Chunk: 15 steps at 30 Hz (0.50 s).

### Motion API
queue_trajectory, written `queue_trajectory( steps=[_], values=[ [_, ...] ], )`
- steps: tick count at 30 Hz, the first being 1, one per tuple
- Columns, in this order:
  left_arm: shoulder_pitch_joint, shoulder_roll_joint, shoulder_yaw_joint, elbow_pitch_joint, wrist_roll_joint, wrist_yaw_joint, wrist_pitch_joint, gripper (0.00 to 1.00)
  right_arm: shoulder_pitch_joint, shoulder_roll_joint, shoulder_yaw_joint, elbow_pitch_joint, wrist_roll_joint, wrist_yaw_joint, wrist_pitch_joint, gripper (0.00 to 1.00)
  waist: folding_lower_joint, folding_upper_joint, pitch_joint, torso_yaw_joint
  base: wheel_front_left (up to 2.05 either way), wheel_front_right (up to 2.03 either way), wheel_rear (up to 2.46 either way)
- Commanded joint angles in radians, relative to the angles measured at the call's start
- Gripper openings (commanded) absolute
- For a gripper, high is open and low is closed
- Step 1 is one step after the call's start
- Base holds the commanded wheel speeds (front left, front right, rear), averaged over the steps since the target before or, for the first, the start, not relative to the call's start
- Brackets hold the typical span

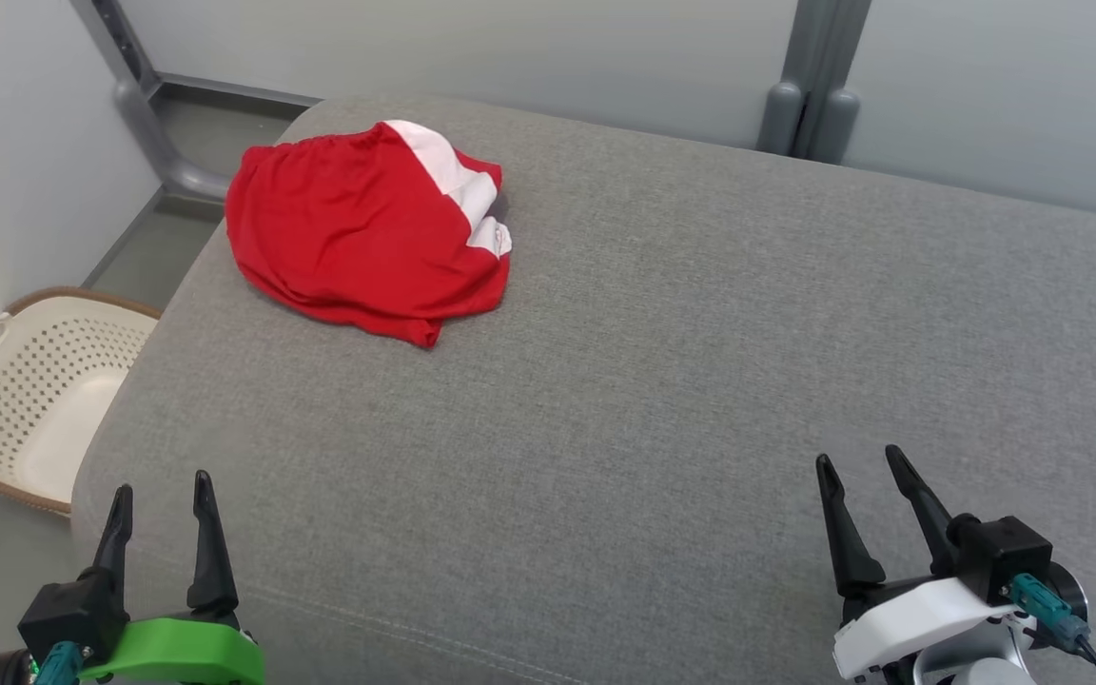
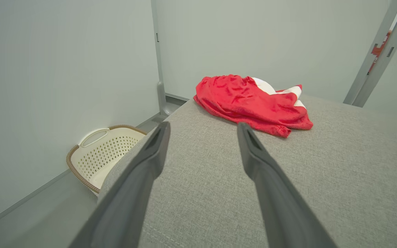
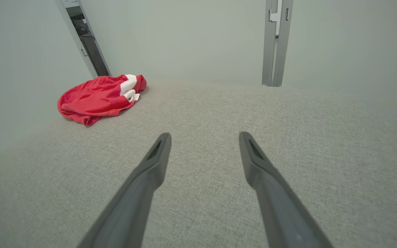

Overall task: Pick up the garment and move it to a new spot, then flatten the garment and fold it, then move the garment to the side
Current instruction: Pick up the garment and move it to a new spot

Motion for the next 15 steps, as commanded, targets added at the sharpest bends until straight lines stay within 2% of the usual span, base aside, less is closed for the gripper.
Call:
queue_trajectory(
  steps=[1, 7, 15],
  values=[
    [0.018, 0.001, 0.004, -0.002, -0.002, 0.004, 0.000, 1.00, -0.012, -0.006, 0.000, 0.001, 0.003, -0.001, -0.003, 1.00, 0.0000, 0.0000, 0.009, 0.050, 0.00, 0.00, 0.00],
    [0.026, 0.001, 0.013, -0.008, -0.010, 0.008, 0.000, 1.00, -0.015, -0.013, 0.007, 0.005, 0.003, -0.001, -0.003, 1.00, 0.0000, 0.0000, 0.011, 0.085, 0.00, 0.00, 0.00],
    [0.036, 0.001, 0.017, -0.015, -0.016, 0.019, 0.000, 1.00, -0.014, -0.015, 0.015, 0.013, 0.010, -0.001, -0.003, 1.00, 0.0000, 0.0000, 0.006, 0.082, 0.00, 0.00, 0.00]
  ],
)
